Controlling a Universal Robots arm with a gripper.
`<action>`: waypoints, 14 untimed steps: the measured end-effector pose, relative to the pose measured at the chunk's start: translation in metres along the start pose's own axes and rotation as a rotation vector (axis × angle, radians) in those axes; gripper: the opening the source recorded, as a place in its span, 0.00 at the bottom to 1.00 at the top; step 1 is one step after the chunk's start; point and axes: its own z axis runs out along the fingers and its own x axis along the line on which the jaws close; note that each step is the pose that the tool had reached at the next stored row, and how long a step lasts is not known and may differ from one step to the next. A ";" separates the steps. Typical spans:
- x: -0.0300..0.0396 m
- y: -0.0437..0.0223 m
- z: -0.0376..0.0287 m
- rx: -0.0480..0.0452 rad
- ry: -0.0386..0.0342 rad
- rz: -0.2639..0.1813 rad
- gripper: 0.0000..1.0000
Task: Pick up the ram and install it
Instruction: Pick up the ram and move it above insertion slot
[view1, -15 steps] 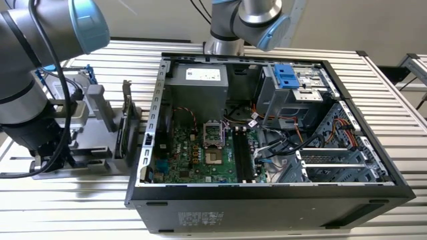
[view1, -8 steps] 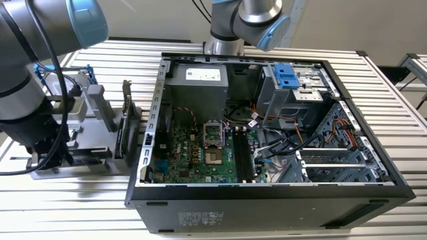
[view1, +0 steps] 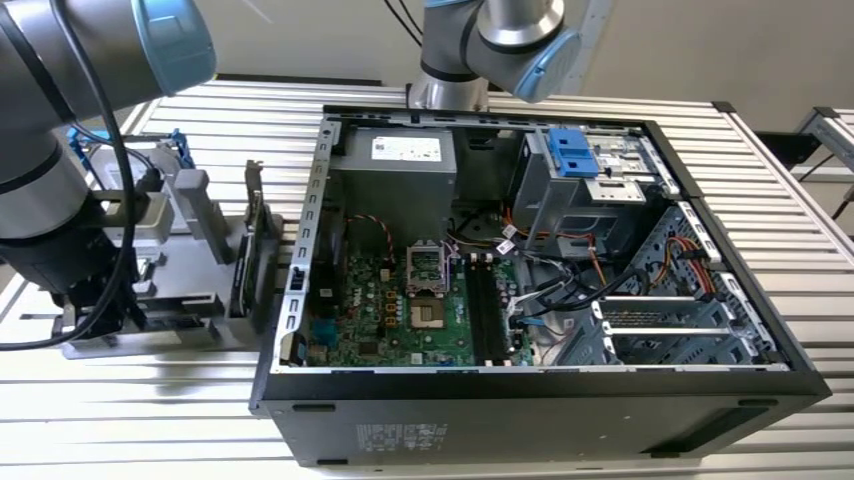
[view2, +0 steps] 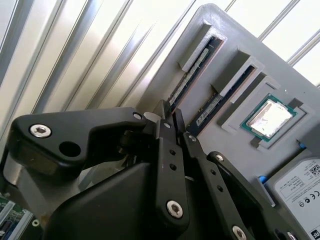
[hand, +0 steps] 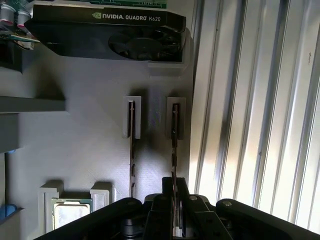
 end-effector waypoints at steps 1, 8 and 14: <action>0.0000 0.0000 0.0000 0.0000 0.0000 0.000 0.00; -0.0001 0.0000 -0.0027 0.0000 0.0000 0.000 0.00; -0.0001 -0.0001 -0.0067 0.0001 0.0000 0.000 0.00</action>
